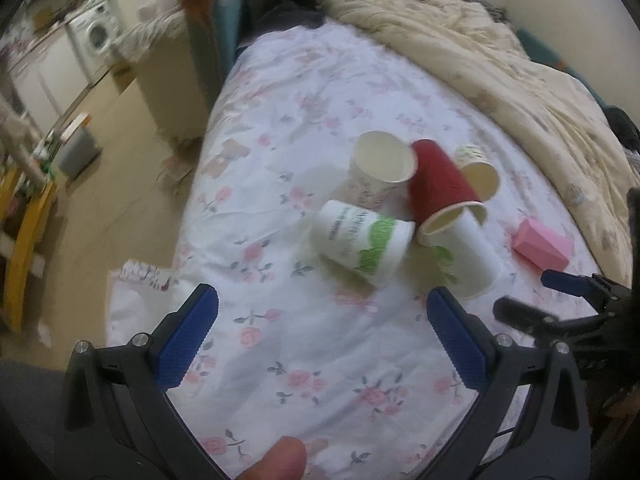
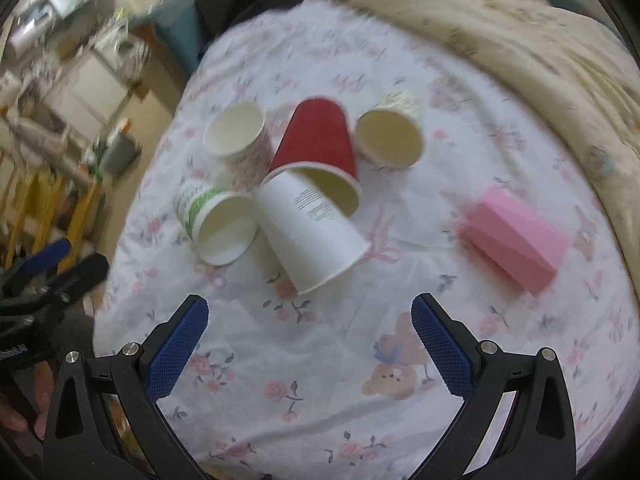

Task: Flip cup upside down
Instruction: 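Grasp the tall white leaf-print cup lying on its side with the right gripper, then lift the white cup and set it down near the left gripper, open right gripper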

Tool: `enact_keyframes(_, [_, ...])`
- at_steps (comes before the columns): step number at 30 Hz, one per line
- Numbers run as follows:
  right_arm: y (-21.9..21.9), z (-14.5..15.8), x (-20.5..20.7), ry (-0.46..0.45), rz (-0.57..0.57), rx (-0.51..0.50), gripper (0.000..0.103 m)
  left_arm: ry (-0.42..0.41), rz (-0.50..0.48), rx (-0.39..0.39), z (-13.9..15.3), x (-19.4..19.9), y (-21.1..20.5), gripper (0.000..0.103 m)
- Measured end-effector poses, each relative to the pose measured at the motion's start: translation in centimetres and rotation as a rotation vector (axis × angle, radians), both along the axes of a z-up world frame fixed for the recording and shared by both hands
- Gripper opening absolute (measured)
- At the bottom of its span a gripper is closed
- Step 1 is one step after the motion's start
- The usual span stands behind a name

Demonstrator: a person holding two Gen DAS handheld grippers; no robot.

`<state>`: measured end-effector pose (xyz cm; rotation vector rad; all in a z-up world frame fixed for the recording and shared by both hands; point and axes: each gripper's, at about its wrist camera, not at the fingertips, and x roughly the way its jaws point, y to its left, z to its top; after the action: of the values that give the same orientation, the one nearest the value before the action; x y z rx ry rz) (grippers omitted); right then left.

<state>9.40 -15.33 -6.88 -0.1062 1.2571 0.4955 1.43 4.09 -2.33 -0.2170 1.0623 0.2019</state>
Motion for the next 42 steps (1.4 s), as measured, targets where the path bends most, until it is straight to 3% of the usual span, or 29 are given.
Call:
enact_keyframes(6, [4.3, -2.5, 2.2, 0.037, 0.181, -0.185, 0.103, 0.035, 0.045, -0.010, -0.5, 0.1, 1.7, 0.103])
enact_keyframes(11, [6.4, -4.4, 4.0, 0.055, 0.236, -0.329, 0.101, 0.049, 0.042, -0.023, -0.6, 0.1, 1.7, 0.103])
enact_keyframes(14, [6.7, -5.5, 4.5, 0.071, 0.239, -0.381, 0.079, 0.044, 0.034, -0.029, -0.4, 0.1, 1.5, 0.103])
enact_keyframes(15, [6.7, -5.7, 4.5, 0.076, 0.234, -0.387, 0.067, 0.044, 0.032, -0.033, -0.4, 0.1, 1.5, 0.103])
enact_keyframes(17, [6.7, -5.6, 4.2, 0.074, 0.224, -0.391, 0.067, 0.042, 0.030, -0.045, -0.4, 0.0, 1.5, 0.103])
enact_keyframes(22, [4.7, -3.8, 2.8, 0.128, 0.163, -0.286, 0.063, 0.029, 0.032, -0.059, 0.0, 0.0, 1.6, 0.103])
enact_keyframes(27, [1.2, -1.7, 0.0, 0.244, 0.065, -0.089, 0.063, 0.014, 0.033, -0.073, 0.4, -0.3, 1.6, 0.103])
enact_keyframes(32, [-1.2, -3.5, -4.2, 0.455, -0.038, 0.125, 0.063, -0.001, 0.021, -0.120, 1.0, -0.7, 1.5, 0.103])
enact_keyframes(35, [-2.0, -4.5, -5.4, 0.515, -0.114, 0.199, 0.063, -0.006, 0.013, -0.117, 1.3, -0.9, 1.1, 0.103])
enact_keyframes(40, [-1.0, -5.7, -6.1, 0.562, -0.176, 0.224, 0.064, 0.007, 0.017, -0.116, 0.9, -1.1, 1.4, 0.103])
enact_keyframes(42, [-1.0, -6.3, -5.9, 0.572, -0.193, 0.217, 0.069, 0.014, 0.019, -0.114, 0.7, -1.1, 1.4, 0.103])
